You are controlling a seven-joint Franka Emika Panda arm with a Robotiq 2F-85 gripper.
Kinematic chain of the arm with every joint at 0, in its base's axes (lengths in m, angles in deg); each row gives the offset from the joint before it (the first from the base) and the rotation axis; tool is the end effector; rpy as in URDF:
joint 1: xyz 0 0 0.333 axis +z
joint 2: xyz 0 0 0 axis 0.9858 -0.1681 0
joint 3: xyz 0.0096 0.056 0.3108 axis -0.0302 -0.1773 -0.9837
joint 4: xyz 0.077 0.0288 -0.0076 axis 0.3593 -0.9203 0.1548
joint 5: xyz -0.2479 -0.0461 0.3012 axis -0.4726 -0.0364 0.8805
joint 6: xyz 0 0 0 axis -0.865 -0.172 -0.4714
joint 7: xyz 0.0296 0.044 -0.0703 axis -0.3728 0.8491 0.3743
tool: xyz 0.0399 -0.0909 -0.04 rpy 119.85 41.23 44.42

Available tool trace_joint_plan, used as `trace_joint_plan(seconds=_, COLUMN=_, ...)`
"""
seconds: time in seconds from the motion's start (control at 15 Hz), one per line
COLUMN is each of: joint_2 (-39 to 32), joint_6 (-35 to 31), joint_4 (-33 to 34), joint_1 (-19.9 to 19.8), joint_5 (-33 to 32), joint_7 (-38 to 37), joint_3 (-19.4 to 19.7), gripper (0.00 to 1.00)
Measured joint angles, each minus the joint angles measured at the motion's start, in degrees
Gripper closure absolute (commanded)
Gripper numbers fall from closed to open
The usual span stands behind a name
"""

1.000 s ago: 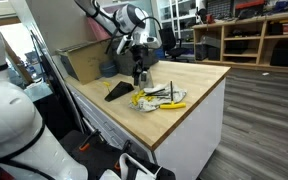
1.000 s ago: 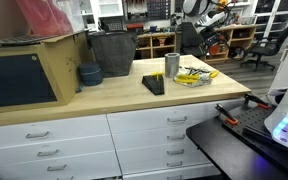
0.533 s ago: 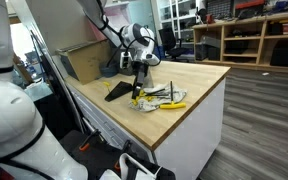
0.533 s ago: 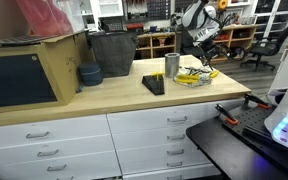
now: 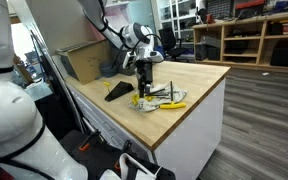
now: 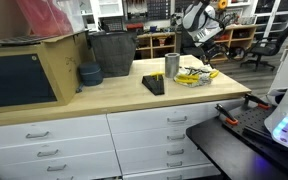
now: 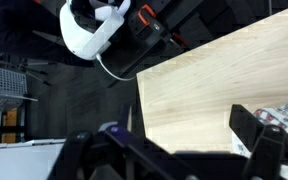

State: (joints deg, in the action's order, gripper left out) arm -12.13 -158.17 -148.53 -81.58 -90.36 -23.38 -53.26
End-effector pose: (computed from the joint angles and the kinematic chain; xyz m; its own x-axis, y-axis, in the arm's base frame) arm 0.5009 -0.0880 0.2244 0.6161 -0.6687 -0.4163 -0.4030 -0.7217 0.5629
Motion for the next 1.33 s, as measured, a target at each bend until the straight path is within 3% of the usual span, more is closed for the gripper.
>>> trace_joint_plan(seconds=0.73, joint_2=-1.9, joint_6=-6.3, joint_4=4.1, joint_1=4.1, joint_5=-6.1, joint_7=12.1, joint_3=-1.7, gripper=0.00)
trace_joint_plan(seconds=1.33, joint_2=-5.5, joint_6=-3.4, joint_4=6.8, joint_1=4.0, joint_5=-4.8, joint_7=20.6, joint_3=-2.4, gripper=0.00)
